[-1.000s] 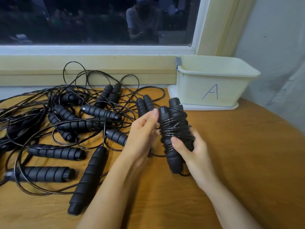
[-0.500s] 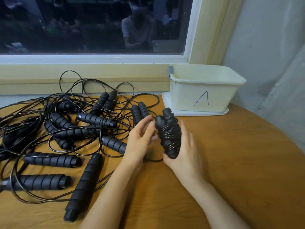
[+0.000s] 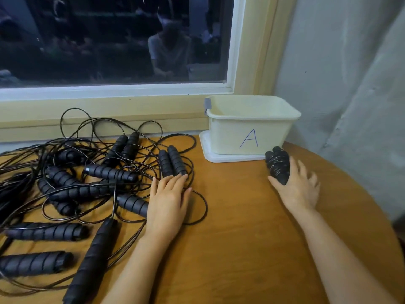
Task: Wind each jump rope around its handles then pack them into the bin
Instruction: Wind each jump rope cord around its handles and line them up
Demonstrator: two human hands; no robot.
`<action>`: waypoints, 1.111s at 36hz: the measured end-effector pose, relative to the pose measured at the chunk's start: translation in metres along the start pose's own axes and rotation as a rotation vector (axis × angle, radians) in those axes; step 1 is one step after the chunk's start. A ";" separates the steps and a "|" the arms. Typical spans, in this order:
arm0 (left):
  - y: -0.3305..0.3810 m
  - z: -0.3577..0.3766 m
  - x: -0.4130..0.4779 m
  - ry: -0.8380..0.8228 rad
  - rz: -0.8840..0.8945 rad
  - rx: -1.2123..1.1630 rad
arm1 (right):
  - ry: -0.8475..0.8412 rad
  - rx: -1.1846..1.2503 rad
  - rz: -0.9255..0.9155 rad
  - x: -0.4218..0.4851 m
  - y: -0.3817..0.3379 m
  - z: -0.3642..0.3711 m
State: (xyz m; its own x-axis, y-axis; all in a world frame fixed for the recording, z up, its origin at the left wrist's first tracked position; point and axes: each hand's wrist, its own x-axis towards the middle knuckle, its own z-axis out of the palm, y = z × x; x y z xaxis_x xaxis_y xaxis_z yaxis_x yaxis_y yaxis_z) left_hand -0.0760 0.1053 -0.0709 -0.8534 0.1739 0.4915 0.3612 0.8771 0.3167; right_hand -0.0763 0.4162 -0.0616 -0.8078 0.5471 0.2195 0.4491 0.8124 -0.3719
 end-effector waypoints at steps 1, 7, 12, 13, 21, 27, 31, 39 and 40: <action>0.001 0.000 0.000 0.000 0.003 0.016 | -0.015 -0.027 -0.001 0.000 0.000 -0.001; 0.002 -0.001 0.000 -0.016 -0.003 0.037 | -0.008 -0.067 -0.049 -0.003 -0.005 -0.005; 0.007 -0.013 -0.005 -0.034 0.008 -0.005 | 0.054 -0.108 -0.155 -0.019 -0.024 -0.017; 0.008 -0.018 -0.006 -0.027 0.007 -0.012 | 0.061 -0.101 -0.190 -0.024 -0.031 -0.019; -0.021 -0.080 -0.037 0.049 -0.118 0.082 | -0.040 0.133 -0.497 -0.096 -0.106 -0.026; -0.054 -0.121 -0.080 -0.099 -0.370 0.167 | -0.273 0.194 -0.703 -0.153 -0.163 -0.011; -0.059 -0.131 -0.100 -0.250 -0.436 0.209 | -0.375 0.086 -0.715 -0.172 -0.182 0.007; -0.062 -0.140 -0.099 -0.244 -0.480 0.049 | -0.542 0.380 -0.547 -0.175 -0.177 0.010; -0.063 -0.139 -0.097 -0.194 -0.504 -0.047 | -0.572 0.469 -0.502 -0.177 -0.176 0.010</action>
State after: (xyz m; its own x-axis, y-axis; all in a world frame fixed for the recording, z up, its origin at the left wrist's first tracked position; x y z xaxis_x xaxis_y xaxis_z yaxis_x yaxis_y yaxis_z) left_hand 0.0364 -0.0290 -0.0257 -0.9774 -0.1798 0.1114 -0.0985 0.8529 0.5127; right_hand -0.0159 0.1744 -0.0441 -0.9904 -0.1369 0.0190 -0.1096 0.6943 -0.7113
